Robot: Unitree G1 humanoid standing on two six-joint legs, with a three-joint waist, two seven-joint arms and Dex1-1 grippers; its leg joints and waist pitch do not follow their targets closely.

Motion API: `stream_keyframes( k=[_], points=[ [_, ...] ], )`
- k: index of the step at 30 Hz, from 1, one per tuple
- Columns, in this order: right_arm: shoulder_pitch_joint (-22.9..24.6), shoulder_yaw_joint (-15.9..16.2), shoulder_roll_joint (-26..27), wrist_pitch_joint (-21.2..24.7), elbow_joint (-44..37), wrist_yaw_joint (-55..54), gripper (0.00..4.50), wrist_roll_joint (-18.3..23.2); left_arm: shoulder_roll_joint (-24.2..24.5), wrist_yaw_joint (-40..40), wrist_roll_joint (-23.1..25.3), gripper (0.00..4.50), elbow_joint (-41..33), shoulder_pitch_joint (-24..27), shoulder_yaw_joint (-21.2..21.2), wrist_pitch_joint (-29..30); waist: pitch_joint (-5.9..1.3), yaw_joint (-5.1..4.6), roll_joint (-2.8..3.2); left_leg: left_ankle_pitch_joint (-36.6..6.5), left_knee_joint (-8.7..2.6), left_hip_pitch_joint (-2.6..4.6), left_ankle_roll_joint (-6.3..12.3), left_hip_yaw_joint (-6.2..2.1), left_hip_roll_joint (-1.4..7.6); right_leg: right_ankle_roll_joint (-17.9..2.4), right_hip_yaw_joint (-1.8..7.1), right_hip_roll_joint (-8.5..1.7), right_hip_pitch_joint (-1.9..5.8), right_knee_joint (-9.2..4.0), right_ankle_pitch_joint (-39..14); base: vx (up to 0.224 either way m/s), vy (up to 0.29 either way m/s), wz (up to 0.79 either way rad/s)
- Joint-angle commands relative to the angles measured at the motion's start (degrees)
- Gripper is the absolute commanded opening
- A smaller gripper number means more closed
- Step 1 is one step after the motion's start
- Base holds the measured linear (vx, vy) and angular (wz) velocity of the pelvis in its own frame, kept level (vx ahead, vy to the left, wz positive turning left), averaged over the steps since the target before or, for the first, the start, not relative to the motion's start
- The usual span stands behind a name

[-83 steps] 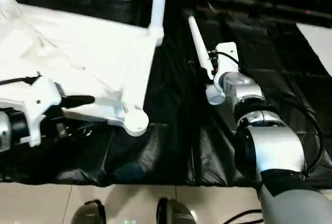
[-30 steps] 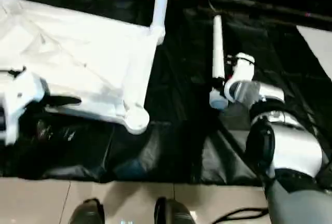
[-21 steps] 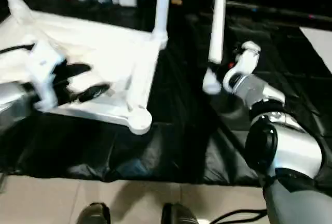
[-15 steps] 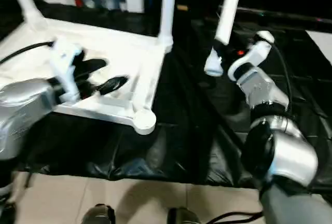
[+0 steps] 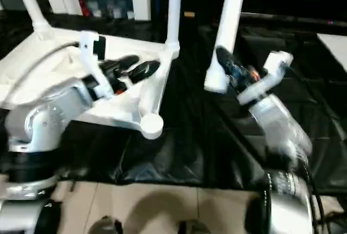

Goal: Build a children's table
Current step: Pick table leg

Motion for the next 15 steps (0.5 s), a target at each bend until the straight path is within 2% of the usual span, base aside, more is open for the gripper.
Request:
stream_keyframes(
  k=[1,2,3,4,5,7,8,9,12,13,15],
  points=[
    [0.5,2.9,0.0,3.0,-3.8,2.3,1.87,1.8,-0.7,0.4,-3.3,4.5,-0.2,-1.6,1.5,1.6,-5.52,0.29,-0.87,-12.8,-3.32,0.35,0.72,1.06,-1.94,-5.2,0.69,-2.23,3.86,-6.3,-25.6,0.0,0.0,0.0],
    [1.0,3.8,0.2,3.4,-4.7,2.5,1.87,1.5,-1.0,0.2,-4.2,4.5,-0.1,-1.9,1.6,2.0,-5.59,0.31,-1.07,-13.2,-3.29,0.57,0.72,1.05,-1.87,-4.4,0.71,-2.3,3.57,-6.62,-26.8,0.0,0.0,0.0],
    [1.0,4.3,0.4,3.7,-4.8,2.4,1.87,1.2,-1.3,0.2,-5.0,4.5,0.0,-2.2,1.8,2.1,-5.56,0.28,-0.96,-13.5,-3.43,0.58,0.53,0.94,-1.79,-4.0,0.66,-2.33,3.36,-6.75,-27.5,0.0,0.0,0.0],
    [0.9,4.8,0.5,3.6,-4.5,2.4,1.87,0.5,-1.8,0.3,-5.8,4.5,0.2,-2.4,2.2,2.4,-5.64,0.28,-1.27,-14.0,-3.4,0.75,0.32,0.96,-1.77,-3.6,0.54,-2.29,3.21,-6.83,-28.1,0.0,0.0,0.0],
    [0.9,5.4,0.5,3.7,-4.5,2.3,1.87,0.0,-2.1,0.5,-6.5,4.5,0.4,-2.8,2.5,2.8,-5.7,0.31,-1.28,-14.2,-3.46,0.87,0.27,0.94,-1.68,-3.5,0.55,-2.33,3.1,-6.96,-28.2,0.0,0.0,0.0],
    [0.8,6.8,0.4,3.3,-4.2,2.2,1.87,-1.4,-2.5,0.3,-7.3,4.5,0.4,-3.0,2.5,3.4,-5.9,0.35,-1.16,-14.0,-3.68,0.74,-0.05,0.75,-1.48,-3.9,0.48,-2.38,3.33,-6.73,-26.3,0.0,0.0,0.0],
    [0.9,8.3,0.4,3.1,-4.5,1.7,1.87,-2.7,-3.0,0.2,-8.1,4.5,0.4,-3.3,2.6,4.3,-5.98,0.33,-1.25,-13.8,-3.83,0.7,-0.29,0.71,-1.39,-4.4,0.51,-2.29,3.34,-6.54,-24.4,0.0,0.0,0.0],
    [1.1,9.1,0.4,3.1,-4.9,1.2,1.87,-3.0,-3.4,0.2,-8.6,4.5,0.3,-3.4,2.7,4.7,-6.16,0.41,-1.62,-12.9,-3.77,0.6,-0.29,0.74,-1.44,-4.9,0.59,-2.41,3.55,-6.24,-22.5,0.0,0.0,0.0],
    [1.0,10.7,0.5,1.9,-4.6,0.3,1.87,-4.9,-3.9,0.7,-8.8,4.5,0.4,-3.3,3.0,4.9,-6.18,0.54,-1.73,-12.0,-3.79,0.58,-0.07,0.92,-1.34,-5.9,0.83,-2.46,3.52,-6.13,-19.5,0.0,0.0,0.0],
    [1.2,11.0,0.4,2.1,-5.0,0.1,1.87,-4.7,-3.9,0.9,-8.9,4.5,0.4,-3.3,3.0,5.0,-6.23,0.6,-1.78,-11.9,-3.82,0.48,0.0,0.93,-1.37,-5.9,0.86,-2.45,3.68,-6.06,-18.9,0.0,0.0,0.0],
    [2.1,13.8,0.0,2.3,-6.9,-0.3,1.87,-5.8,-4.3,2.1,-10.0,4.5,1.0,-3.5,4.0,5.2,-6.25,0.64,-2.06,-11.5,-3.84,0.31,-0.09,0.92,-1.39,-5.6,0.87,-2.46,3.85,-5.99,-18.6,0.0,0.0,0.0]
  ],
)
